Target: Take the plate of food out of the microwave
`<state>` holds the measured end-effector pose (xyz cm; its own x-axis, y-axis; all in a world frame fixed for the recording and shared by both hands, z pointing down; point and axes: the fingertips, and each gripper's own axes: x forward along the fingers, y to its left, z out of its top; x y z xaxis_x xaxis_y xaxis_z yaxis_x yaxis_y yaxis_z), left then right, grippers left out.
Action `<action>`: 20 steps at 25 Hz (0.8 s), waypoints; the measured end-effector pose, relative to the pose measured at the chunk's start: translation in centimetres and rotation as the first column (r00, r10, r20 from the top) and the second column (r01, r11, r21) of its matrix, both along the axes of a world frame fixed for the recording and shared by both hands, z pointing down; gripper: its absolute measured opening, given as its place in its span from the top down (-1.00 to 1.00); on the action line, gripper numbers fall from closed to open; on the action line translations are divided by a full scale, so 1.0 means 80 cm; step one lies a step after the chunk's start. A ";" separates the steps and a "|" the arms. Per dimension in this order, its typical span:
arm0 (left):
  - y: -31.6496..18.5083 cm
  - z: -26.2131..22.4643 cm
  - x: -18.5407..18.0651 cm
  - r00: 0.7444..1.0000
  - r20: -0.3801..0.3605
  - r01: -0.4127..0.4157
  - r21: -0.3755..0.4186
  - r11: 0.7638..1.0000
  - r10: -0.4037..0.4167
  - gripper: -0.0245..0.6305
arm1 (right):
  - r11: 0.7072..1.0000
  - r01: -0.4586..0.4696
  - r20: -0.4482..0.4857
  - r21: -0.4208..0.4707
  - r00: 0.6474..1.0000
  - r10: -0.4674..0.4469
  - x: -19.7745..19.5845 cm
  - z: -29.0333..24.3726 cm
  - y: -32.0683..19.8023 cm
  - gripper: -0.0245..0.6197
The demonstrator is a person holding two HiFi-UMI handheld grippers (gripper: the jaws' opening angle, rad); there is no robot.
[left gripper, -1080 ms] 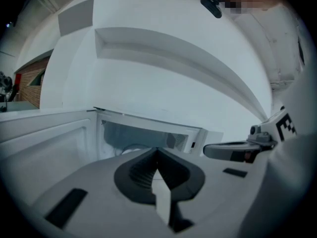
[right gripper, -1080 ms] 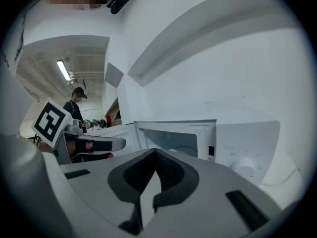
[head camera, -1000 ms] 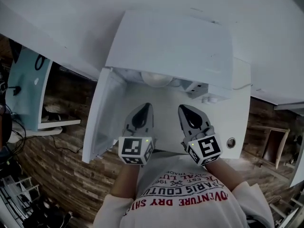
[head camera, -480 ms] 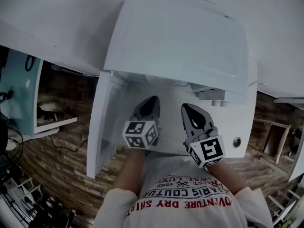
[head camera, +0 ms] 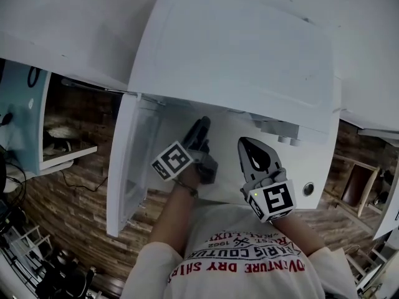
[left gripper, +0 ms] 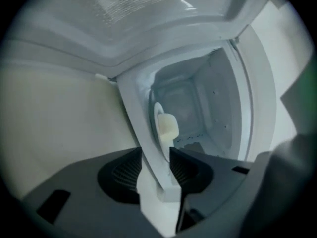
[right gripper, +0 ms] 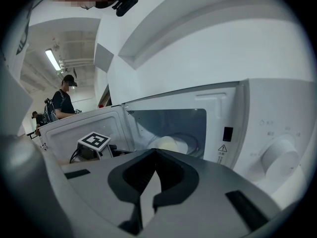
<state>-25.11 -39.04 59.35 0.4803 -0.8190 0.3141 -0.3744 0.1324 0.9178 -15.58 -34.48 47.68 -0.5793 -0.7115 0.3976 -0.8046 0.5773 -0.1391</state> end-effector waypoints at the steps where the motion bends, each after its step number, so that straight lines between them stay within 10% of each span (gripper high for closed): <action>1: -0.001 0.003 -0.001 0.999 -0.030 0.024 -0.014 1.000 -0.024 0.44 | 1.000 0.007 -0.003 0.001 1.000 -0.007 0.000 0.000 -0.001 0.91; 7: -0.015 0.007 -0.002 0.978 -0.158 0.132 -0.060 0.989 -0.140 0.44 | 0.999 0.026 0.004 -0.021 1.000 -0.025 0.006 0.007 -0.006 0.91; 20: -0.037 0.000 0.005 0.978 -0.168 0.118 -0.057 0.991 -0.127 0.78 | 0.999 0.017 -0.006 -0.033 1.000 -0.017 0.010 0.015 -0.015 0.91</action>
<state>-24.72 -41.97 59.36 0.4271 -0.8613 0.2753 -0.1907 0.2119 0.9585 -14.79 -35.67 48.86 -0.5884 -0.6880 0.4249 -0.7957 0.5860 -0.1531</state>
